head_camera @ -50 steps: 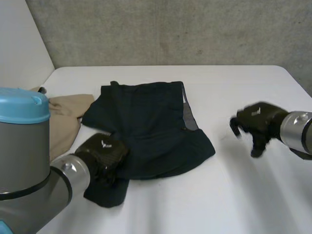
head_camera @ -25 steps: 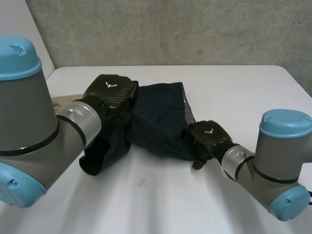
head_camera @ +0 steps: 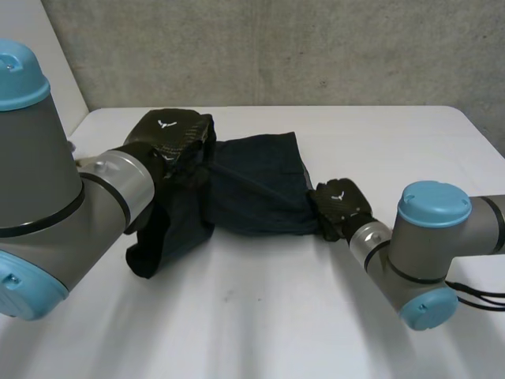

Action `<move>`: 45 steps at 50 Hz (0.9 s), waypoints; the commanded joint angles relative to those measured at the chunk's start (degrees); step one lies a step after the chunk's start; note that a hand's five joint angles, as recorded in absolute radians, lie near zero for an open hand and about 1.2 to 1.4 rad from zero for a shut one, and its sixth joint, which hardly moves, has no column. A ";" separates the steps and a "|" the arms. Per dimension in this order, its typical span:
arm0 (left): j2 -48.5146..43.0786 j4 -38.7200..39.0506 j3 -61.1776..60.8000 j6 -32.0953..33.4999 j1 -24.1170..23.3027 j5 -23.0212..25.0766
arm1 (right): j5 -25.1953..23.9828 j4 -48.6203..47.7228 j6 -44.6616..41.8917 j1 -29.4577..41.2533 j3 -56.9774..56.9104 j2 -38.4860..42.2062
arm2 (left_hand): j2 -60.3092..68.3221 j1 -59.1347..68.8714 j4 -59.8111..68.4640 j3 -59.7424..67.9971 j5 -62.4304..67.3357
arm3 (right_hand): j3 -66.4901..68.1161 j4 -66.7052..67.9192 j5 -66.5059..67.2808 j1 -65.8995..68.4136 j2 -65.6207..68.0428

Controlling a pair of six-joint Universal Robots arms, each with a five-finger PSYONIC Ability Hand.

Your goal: Fold the laundry.

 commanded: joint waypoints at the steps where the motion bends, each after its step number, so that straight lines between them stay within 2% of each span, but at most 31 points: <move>1: -0.55 -1.74 -3.34 1.60 0.30 0.02 | -0.95 5.39 -3.21 -0.65 0.94 -7.12 | 11.77 15.75 11.35 11.99 12.85 | 12.55 12.39 14.60 24.46 12.87; 5: -0.47 -5.78 -7.20 6.07 0.30 0.11 | -2.97 19.51 -9.34 -4.93 1.12 -16.86 | 11.77 15.75 11.35 11.99 12.85 | 12.55 12.39 14.60 24.46 12.87; 8: -0.20 -8.42 -9.40 9.25 0.30 0.02 | -3.50 29.19 -14.44 -8.90 0.77 -20.39 | 11.77 15.75 11.35 11.99 12.85 | 12.55 12.39 14.60 24.46 12.87; 9: 0.06 -9.91 -10.98 10.65 0.30 0.11 | -3.59 36.01 -18.38 -11.17 0.59 -22.14 | 11.77 15.75 11.35 11.99 12.85 | 12.55 12.39 14.60 24.46 12.87; 13: 0.24 -12.90 -14.93 12.15 -0.75 0.55 | -3.86 52.02 -27.00 -14.44 0.94 -25.58 | 11.77 15.75 11.35 11.99 12.85 | 12.55 12.39 14.60 24.46 12.87; 18: 1.64 -14.76 -18.46 12.07 -3.03 1.34 | -4.03 63.84 -32.74 -15.06 3.22 -30.33 | 11.77 15.75 11.35 11.99 12.85 | 12.55 12.39 14.60 24.46 12.87; 26: 1.65 -11.34 -17.94 12.07 -3.39 1.52 | -6.32 57.80 -32.40 -14.71 3.32 -30.25 | 11.77 15.75 11.35 11.99 12.85 | 12.55 12.39 14.60 24.46 12.87; 33: -4.94 4.03 -10.57 12.95 -3.04 1.08 | -5.00 49.89 -23.09 -13.83 -3.09 -19.54 | 11.77 15.75 11.35 11.99 12.85 | 12.55 12.39 14.60 24.46 12.87; 39: -13.36 15.27 -0.21 16.27 -2.69 0.90 | 0.34 43.05 -17.20 -12.87 -10.64 -12.78 | 11.77 15.75 11.35 11.99 12.85 | 12.55 12.39 14.60 24.46 12.87; 45: -21.81 21.10 8.51 21.46 -2.16 -0.85 | 5.89 33.28 -16.22 -11.55 -16.19 -6.70 | 11.77 15.75 11.35 11.99 12.85 | 12.55 12.39 14.60 24.46 12.87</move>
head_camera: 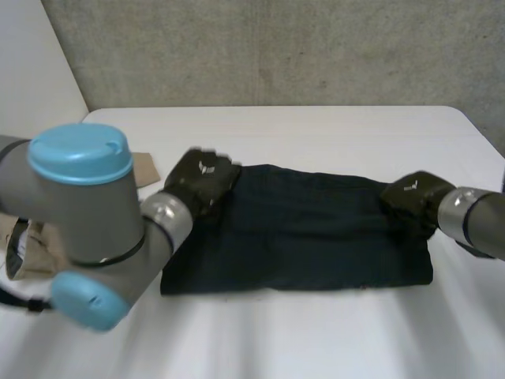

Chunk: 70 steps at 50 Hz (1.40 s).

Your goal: Fold the laundry.

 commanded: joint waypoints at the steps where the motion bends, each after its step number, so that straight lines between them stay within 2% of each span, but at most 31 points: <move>1: -11.56 8.89 12.25 6.62 0.57 -1.88 | 7.61 -12.34 1.99 1.76 -7.88 7.96 | 11.71 15.72 11.33 11.97 11.52 | 12.22 11.97 13.41 24.24 12.83; 6: -18.94 12.93 19.36 8.65 1.70 -2.24 | 10.52 -19.72 1.99 3.52 -11.65 12.96 | 11.71 15.72 11.33 11.97 11.52 | 12.22 11.97 13.41 24.24 12.83; 17: -31.86 14.70 35.44 8.74 3.46 -0.57 | 11.13 -31.50 1.29 4.93 -19.82 23.94 | 11.71 15.72 11.33 11.97 11.52 | 12.22 11.97 13.41 24.24 12.83; 25: -41.44 14.35 47.84 8.74 5.31 -0.30 | 11.22 -28.98 1.28 4.93 -30.45 33.35 | 11.71 15.72 11.33 11.97 11.52 | 12.22 11.97 13.41 24.24 12.83; 28: -42.34 14.35 47.42 8.74 5.40 -0.04 | 11.40 -27.21 1.37 4.93 -32.75 34.94 | 11.71 15.72 11.33 11.97 11.52 | 12.22 11.97 13.41 24.24 12.83; 29: -42.25 14.52 46.11 8.65 5.31 0.14 | 12.18 -26.69 1.55 5.01 -33.11 34.95 | 11.71 15.72 11.33 11.97 11.52 | -8.70 -8.95 -7.51 3.32 -8.10; 30: -41.99 14.61 45.05 8.65 5.31 0.14 | 12.71 -26.59 1.72 5.01 -33.20 34.77 | 11.71 15.72 11.33 11.97 11.52 | -24.40 -24.65 -23.21 -12.38 -23.79; 31: -41.72 14.78 43.74 8.65 5.31 0.14 | 13.41 -26.59 1.81 5.01 -33.11 34.34 | 2.91 6.92 2.53 3.17 2.72 | -40.04 -40.29 -38.85 -28.02 -39.44; 32: -41.20 14.87 42.16 8.65 5.31 0.23 | 14.12 -26.59 1.99 5.01 -33.11 33.72 | -13.17 -9.16 -13.55 -12.91 -13.36 | -56.19 -56.44 -55.00 -44.16 -55.58; 33: -39.28 15.66 38.92 8.82 5.31 0.40 | 15.60 -26.59 2.25 5.01 -32.76 32.06 | -50.30 -46.29 -50.68 -50.04 -50.49 | -57.78 -58.03 -56.59 -45.76 -57.17; 34: -37.87 16.71 37.33 8.82 5.23 0.40 | 16.05 -26.59 2.60 4.93 -32.50 30.83 | -58.29 -54.28 -58.67 -58.03 -58.48 | -57.78 -58.03 -56.59 -45.76 -57.17; 39: -27.68 26.90 26.26 8.65 4.96 -0.21 | 16.50 -26.07 7.69 4.31 -28.29 20.55 | -58.29 -54.28 -58.67 -58.03 -58.48 | -57.78 -58.03 -56.59 -45.76 -57.17; 42: -19.42 31.65 17.64 8.47 4.96 -0.21 | 15.62 -25.89 11.30 4.31 -22.05 12.99 | -58.29 -54.28 -58.67 -58.03 -58.48 | -57.78 -58.03 -56.59 -45.76 -57.17; 46: -10.54 32.80 8.76 8.03 4.61 -0.48 | 11.50 -24.57 12.80 4.40 -12.30 4.20 | -58.29 -54.28 -58.67 -58.03 -58.48 | -57.78 -58.03 -56.59 -45.76 -57.17; 52: -0.26 28.69 -3.53 3.40 4.61 -1.71 | 6.57 -19.75 13.59 2.39 1.23 -2.13 | -58.29 -54.28 -58.67 -58.03 -58.48 | -57.78 -58.03 -56.59 -45.76 -57.17; 57: 3.98 23.06 -10.06 -4.26 4.70 -1.53 | 5.07 -19.21 13.85 -0.35 9.42 -3.02 | -58.24 -54.23 -58.62 -57.98 -58.43 | -54.85 -55.10 -53.66 -42.82 -54.24; 61: 4.86 19.80 -12.96 -9.71 4.61 -1.53 | 3.67 -23.07 13.94 -0.87 13.12 -2.67 | -57.91 -53.90 -58.29 -57.65 -58.10 | -52.66 -52.91 -51.47 -40.63 -52.05; 65: 4.95 19.09 -14.63 -12.44 4.61 -1.44 | 2.44 -29.04 14.03 -2.54 14.53 0.39 | -57.90 -53.89 -58.28 -57.65 -58.10 | -44.59 -44.84 -43.40 -32.57 -43.99; 70: 4.25 19.09 -15.34 -12.54 4.52 -1.62 | 0.94 -32.74 13.94 -3.69 13.65 5.67 | -57.74 -53.73 -58.12 -57.48 -57.93 | -41.22 -41.47 -40.03 -29.20 -40.62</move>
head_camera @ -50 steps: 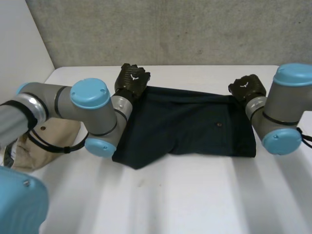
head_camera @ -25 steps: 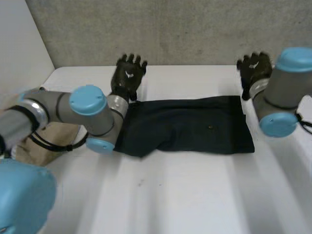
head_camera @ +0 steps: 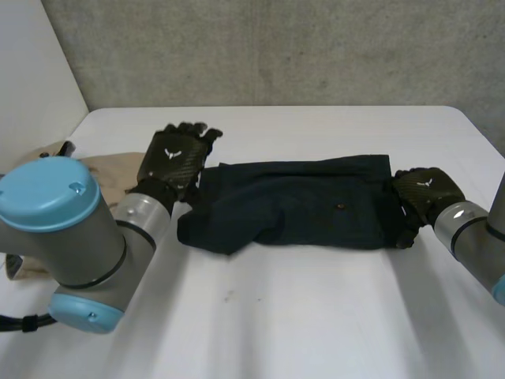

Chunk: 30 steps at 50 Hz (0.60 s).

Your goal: Fold the laundry.

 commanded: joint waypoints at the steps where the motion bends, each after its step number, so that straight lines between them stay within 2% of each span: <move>1: -1.06 -0.39 -1.24 -1.78 -0.08 -0.12 | -2.16 -7.73 -0.11 -2.01 -0.67 7.62 | -0.92 -1.05 -0.97 -1.30 -2.08 | 15.14 14.37 13.74 16.04 15.05; 10: -1.15 -0.39 -1.24 -1.52 0.01 -0.12 | -4.79 -8.17 0.16 -2.71 -3.04 11.58 | -0.92 -1.05 -0.97 -1.30 -2.08 | 24.89 24.12 23.49 25.79 24.80; 11: -1.15 -0.30 -1.24 -1.43 0.01 -0.12 | -4.97 -8.08 0.16 -2.80 -2.96 11.58 | -0.92 -1.05 -0.97 -1.30 -2.08 | 29.07 28.29 27.67 29.97 28.98; 12: -1.15 -0.30 -1.24 -1.43 0.01 -0.12 | -5.15 -8.17 0.24 -2.80 -2.87 11.58 | -0.92 -1.05 -0.97 -1.30 -2.08 | 38.77 38.00 37.37 39.67 38.68; 13: -1.15 -0.30 -1.15 -1.43 0.01 -0.12 | -5.58 -8.26 0.24 -2.71 -2.52 11.23 | -0.92 -1.05 -0.97 -1.30 -2.08 | 66.01 65.24 64.61 66.91 65.92; 20: -0.80 -0.65 -1.32 -1.61 0.09 -0.21 | -5.50 -8.00 0.24 -5.08 -1.11 9.21 | -0.92 -1.05 -0.97 -1.30 -2.08 | 67.57 66.80 66.17 68.47 67.48; 26: -0.27 -0.74 -1.50 -1.96 0.27 -0.12 | -5.24 -7.12 -1.33 -13.07 0.65 1.04 | -1.08 -1.22 -1.13 -1.46 -2.25 | 67.57 66.80 66.17 68.47 67.48; 30: 0.08 -0.91 -1.59 -1.87 0.45 -0.12 | -4.89 -5.01 -6.60 -15.19 -0.40 -0.11 | -1.08 -1.22 -1.13 -1.46 -2.25 | 67.57 66.80 66.17 68.47 67.48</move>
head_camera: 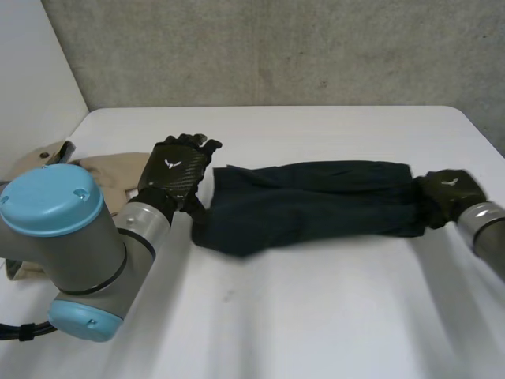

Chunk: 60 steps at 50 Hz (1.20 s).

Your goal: Fold the laundry.

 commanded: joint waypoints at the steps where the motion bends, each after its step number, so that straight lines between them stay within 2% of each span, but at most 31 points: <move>1: 0.52 -0.22 -0.06 -0.12 0.40 0.02 | 0.44 2.94 -7.70 -6.51 -0.72 -5.49 | -1.09 -1.22 -1.13 -1.46 -2.24 | 12.27 12.08 14.92 27.74 13.11; 3: 0.52 -0.31 -0.06 0.06 0.41 0.02 | 0.87 3.91 -12.97 -6.25 -2.39 -5.84 | -1.09 -1.22 -1.13 -1.46 -2.24 | 12.27 12.08 14.92 27.74 13.11; 7: 0.61 -0.22 0.21 0.06 0.41 0.02 | 1.49 5.14 -18.26 -4.15 -5.73 -5.67 | -1.26 -1.39 -1.30 -1.63 -2.41 | 12.27 12.08 14.92 27.74 13.11; 15: -0.18 0.48 3.54 -0.03 0.14 -0.33 | 0.44 4.52 -18.96 17.55 -12.42 -4.44 | -1.47 -1.60 -1.52 -1.85 -2.62 | 12.27 12.08 14.92 27.74 13.11; 17: -0.53 0.48 4.68 -0.03 -0.03 -0.42 | -0.44 4.61 -19.14 20.54 -12.68 -3.65 | -1.47 -1.60 -1.52 -1.85 -2.62 | 12.27 12.08 14.92 27.74 13.11; 21: -2.11 0.48 7.93 -0.21 -0.47 -1.12 | -6.14 5.58 -21.42 28.18 -12.77 0.73 | -1.26 -1.39 -1.30 -1.63 -2.41 | 12.27 12.08 14.92 27.74 13.11; 23: -2.81 0.48 9.86 -0.29 -1.08 -2.96 | -8.34 6.80 -22.39 30.12 -13.12 4.33 | -1.09 -1.22 -1.14 -1.47 -2.24 | 12.27 12.08 14.92 27.74 13.11; 25: -3.52 0.48 11.63 -0.29 -2.14 -5.69 | -8.97 8.99 -21.78 30.40 -14.17 6.54 | -0.92 -1.05 -0.97 -1.30 -2.07 | 8.17 7.98 10.82 23.64 9.01; 26: -3.78 0.48 12.24 -0.29 -2.32 -6.74 | -9.40 9.70 -21.34 30.40 -14.52 6.64 | -0.92 -1.05 -0.97 -1.30 -2.07 | -2.36 -2.56 0.28 13.10 -1.53; 27: -4.13 0.40 13.38 -0.29 -2.58 -9.01 | -10.02 10.14 -19.34 30.49 -14.70 6.03 | -0.92 -1.05 -0.97 -1.30 -2.07 | -21.95 -22.15 -19.31 -6.49 -21.12; 29: -4.31 0.40 14.26 -0.29 -2.67 -10.96 | -10.02 9.97 -16.61 30.31 -14.70 5.50 | -0.92 -1.05 -0.97 -1.30 -2.07 | -32.87 -33.06 -30.22 -17.40 -32.03; 30: -4.49 0.22 15.14 -0.21 -2.76 -12.80 | -10.20 9.89 -12.07 29.18 -14.79 4.54 | -0.92 -1.05 -0.97 -1.30 -2.07 | -46.41 -46.60 -43.76 -30.94 -45.57; 31: -4.57 0.13 15.50 -0.21 -2.76 -13.34 | -10.20 9.80 -9.59 28.30 -14.79 3.83 | -0.92 -1.05 -0.97 -1.30 -2.07 | -51.70 -51.90 -49.06 -36.24 -50.87; 32: -4.92 -0.04 16.28 -0.12 -2.85 -13.69 | -10.20 9.80 -3.38 25.59 -14.70 1.82 | -0.92 -1.05 -0.97 -1.30 -2.07 | -57.73 -57.92 -55.08 -42.26 -56.89; 37: -6.24 -0.22 18.40 -0.12 -4.42 -12.20 | -9.41 10.15 14.32 18.72 -14.35 -5.39 | -0.08 -0.21 -0.13 -0.46 -1.23 | -57.73 -57.92 -55.08 -42.26 -56.89; 39: -7.21 -0.57 19.27 -0.03 -5.22 -10.45 | -9.32 10.59 18.37 17.05 -14.35 -6.71 | 0.09 -0.04 0.04 -0.29 -1.06 | -57.73 -57.92 -55.08 -42.26 -56.89; 40: -8.26 -1.18 20.32 -0.12 -6.09 -8.09 | -9.32 11.02 20.39 15.82 -14.26 -7.42 | 0.09 -0.04 0.04 -0.29 -1.06 | -57.73 -57.92 -55.08 -42.26 -56.89; 44: -11.42 -3.90 23.48 -0.38 -8.37 -2.11 | -9.32 14.09 19.71 13.62 -14.35 -7.60 | 1.10 0.97 1.05 0.72 -0.05 | -57.73 -57.92 -55.08 -42.26 -56.89; 48: -16.07 -6.54 28.22 -1.08 -10.75 0.36 | -9.06 15.77 17.34 13.00 -15.66 -6.64 | 3.27 3.15 3.23 2.90 2.12 | -57.73 -57.92 -55.08 -42.26 -56.89; 52: -20.99 -9.79 33.41 -1.52 -12.33 0.54 | -8.01 16.39 15.93 13.08 -19.17 -1.56 | 5.63 5.50 5.59 5.26 4.48 | -57.73 -57.92 -55.08 -42.26 -56.89; 60: -29.35 -18.22 43.78 -1.52 -12.43 0.63 | -6.86 18.50 14.96 13.52 -24.19 6.36 | 7.99 7.86 7.94 7.61 6.83 | -57.73 -57.92 -55.08 -42.26 -56.89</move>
